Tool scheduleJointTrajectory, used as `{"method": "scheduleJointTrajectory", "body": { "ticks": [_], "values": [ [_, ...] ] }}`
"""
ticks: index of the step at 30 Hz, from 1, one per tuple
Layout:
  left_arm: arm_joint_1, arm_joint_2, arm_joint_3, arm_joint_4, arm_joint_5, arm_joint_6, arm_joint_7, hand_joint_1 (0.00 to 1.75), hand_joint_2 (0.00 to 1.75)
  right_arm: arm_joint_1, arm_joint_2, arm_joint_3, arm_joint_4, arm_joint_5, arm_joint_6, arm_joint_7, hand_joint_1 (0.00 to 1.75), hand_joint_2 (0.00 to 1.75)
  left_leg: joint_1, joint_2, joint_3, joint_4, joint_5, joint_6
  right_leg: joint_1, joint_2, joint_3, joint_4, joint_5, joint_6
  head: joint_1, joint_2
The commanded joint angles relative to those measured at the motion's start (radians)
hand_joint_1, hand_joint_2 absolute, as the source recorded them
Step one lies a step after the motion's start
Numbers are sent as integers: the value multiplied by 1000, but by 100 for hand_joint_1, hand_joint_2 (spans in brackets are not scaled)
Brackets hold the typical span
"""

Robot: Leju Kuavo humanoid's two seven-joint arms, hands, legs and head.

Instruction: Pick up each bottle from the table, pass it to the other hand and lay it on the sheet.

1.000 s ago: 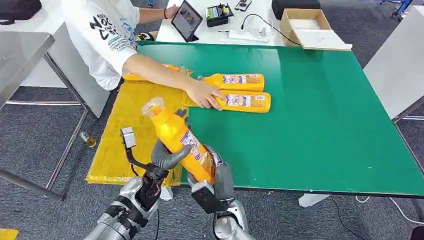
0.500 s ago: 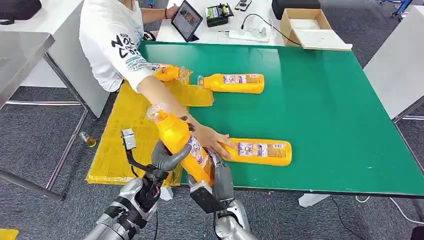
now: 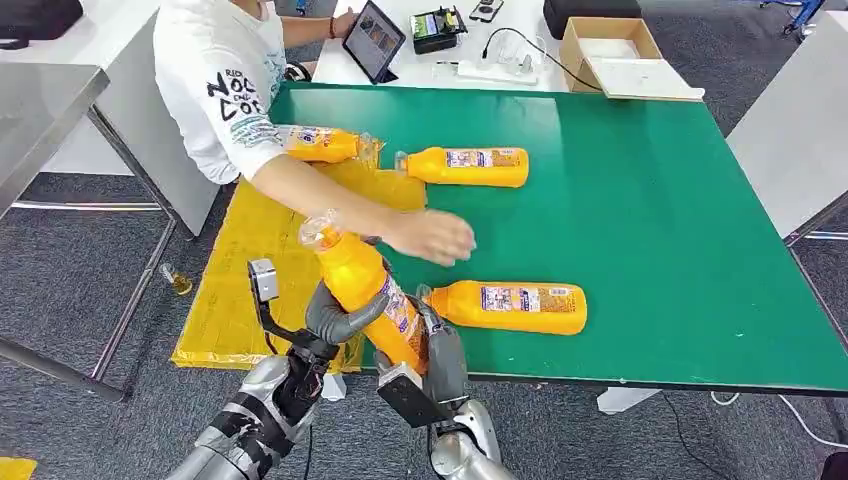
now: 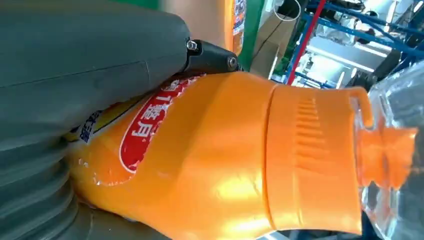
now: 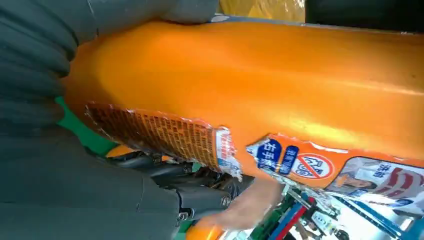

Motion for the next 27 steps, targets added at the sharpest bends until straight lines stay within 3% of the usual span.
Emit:
{"method": "scheduleJointTrajectory", "body": {
  "ticks": [1,7,11,18,22,23,27],
  "values": [
    [-37,20,-15,21,-38,59,-1,175,175,-32,-13,-90,-20,-41,84,2,0,0,0,2,2,-1,0,1,0,0,1,0,0,-1,0,0],
    [-63,-16,113,-20,-102,257,-20,175,175,40,-46,-116,-271,-82,199,2,0,0,0,1,3,0,-1,2,1,-1,4,0,-2,-2,0,0],
    [-82,-33,181,-51,-72,327,-20,175,175,96,-68,-104,-474,-124,100,2,0,0,0,-1,2,1,-1,2,1,-4,3,0,-2,-2,0,0],
    [-115,-30,229,-117,-124,460,-74,175,175,115,-82,-100,-552,-136,91,2,0,0,0,0,1,0,0,1,1,-2,1,0,0,-1,0,0],
    [-151,-19,255,-138,-359,724,-193,175,175,121,-103,-69,-660,-172,62,2,0,0,0,0,0,1,0,1,1,-2,1,0,-1,-2,0,0],
    [-173,-4,254,-114,-523,866,-220,175,175,118,-108,-58,-707,-185,36,2,0,0,0,1,2,1,-1,2,1,-1,2,1,-1,-2,0,0],
    [-249,19,263,55,-773,960,-184,175,175,109,-96,-75,-772,-200,-7,2,0,0,0,1,3,1,-1,2,1,-1,3,1,-1,-3,0,0]
  ]
}}
